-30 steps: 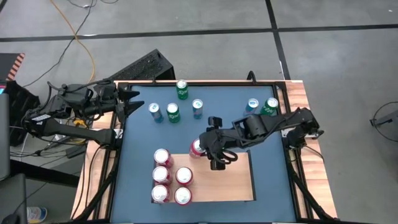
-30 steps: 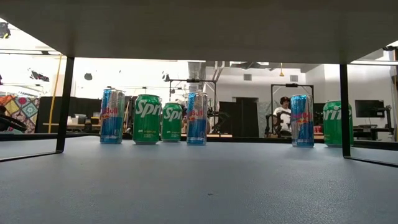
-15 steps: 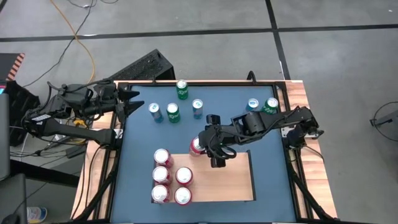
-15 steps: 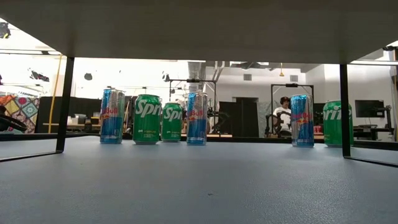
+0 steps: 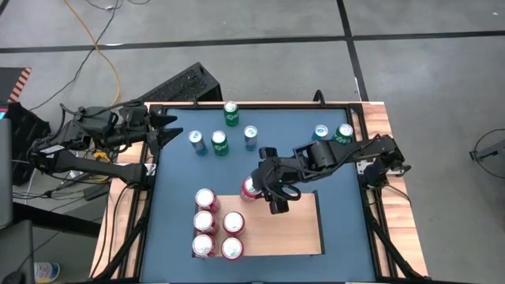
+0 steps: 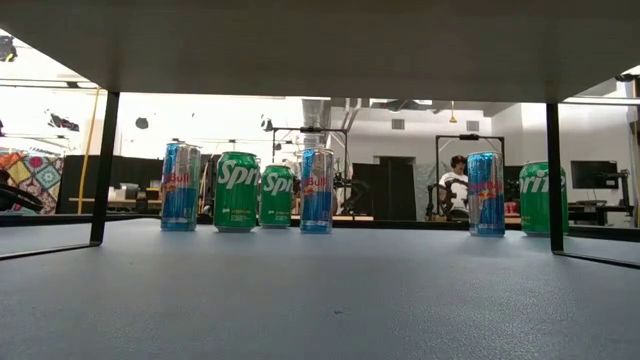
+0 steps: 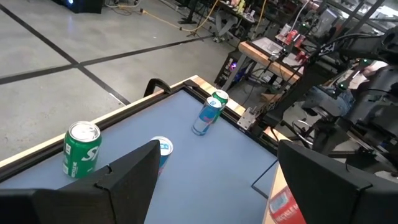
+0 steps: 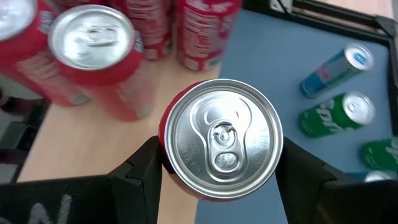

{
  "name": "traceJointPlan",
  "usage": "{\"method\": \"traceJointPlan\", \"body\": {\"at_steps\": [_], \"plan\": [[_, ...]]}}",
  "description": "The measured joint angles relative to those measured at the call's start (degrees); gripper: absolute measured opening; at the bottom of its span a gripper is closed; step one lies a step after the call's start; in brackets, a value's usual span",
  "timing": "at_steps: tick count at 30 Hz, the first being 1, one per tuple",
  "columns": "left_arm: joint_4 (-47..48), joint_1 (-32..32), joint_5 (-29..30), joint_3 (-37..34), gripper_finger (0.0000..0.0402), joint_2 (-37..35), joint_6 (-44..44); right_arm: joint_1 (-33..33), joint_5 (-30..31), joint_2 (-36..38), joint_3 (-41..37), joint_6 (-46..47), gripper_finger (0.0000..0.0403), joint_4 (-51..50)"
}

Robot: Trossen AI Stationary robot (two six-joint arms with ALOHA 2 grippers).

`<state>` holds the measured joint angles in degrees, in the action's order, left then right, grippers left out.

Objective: Place canned beverage on shelf
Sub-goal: Put the orange soda can on the shelf aligned with the other orange soda cans

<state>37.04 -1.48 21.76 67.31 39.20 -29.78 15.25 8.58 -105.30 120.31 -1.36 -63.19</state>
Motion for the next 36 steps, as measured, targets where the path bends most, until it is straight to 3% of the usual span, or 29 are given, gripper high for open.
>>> {"method": "traceJointPlan", "body": {"at_steps": [7,31,36], "plan": [[0.0,0.0,0.0,0.0,0.0309,0.0,-0.5,0.0,-4.6,0.0,0.0,-2.4,0.0226,0.0],[1.0,0.0,0.0,0.0,0.0309,0.0,-1.9,1.6,-7.1,-4.9,0.0,-3.1,0.0227,-0.4],[1.0,0.0,0.0,0.0,0.0309,0.0,-1.8,1.6,-7.2,-4.9,0.0,-1.6,0.0249,-0.4]]}}
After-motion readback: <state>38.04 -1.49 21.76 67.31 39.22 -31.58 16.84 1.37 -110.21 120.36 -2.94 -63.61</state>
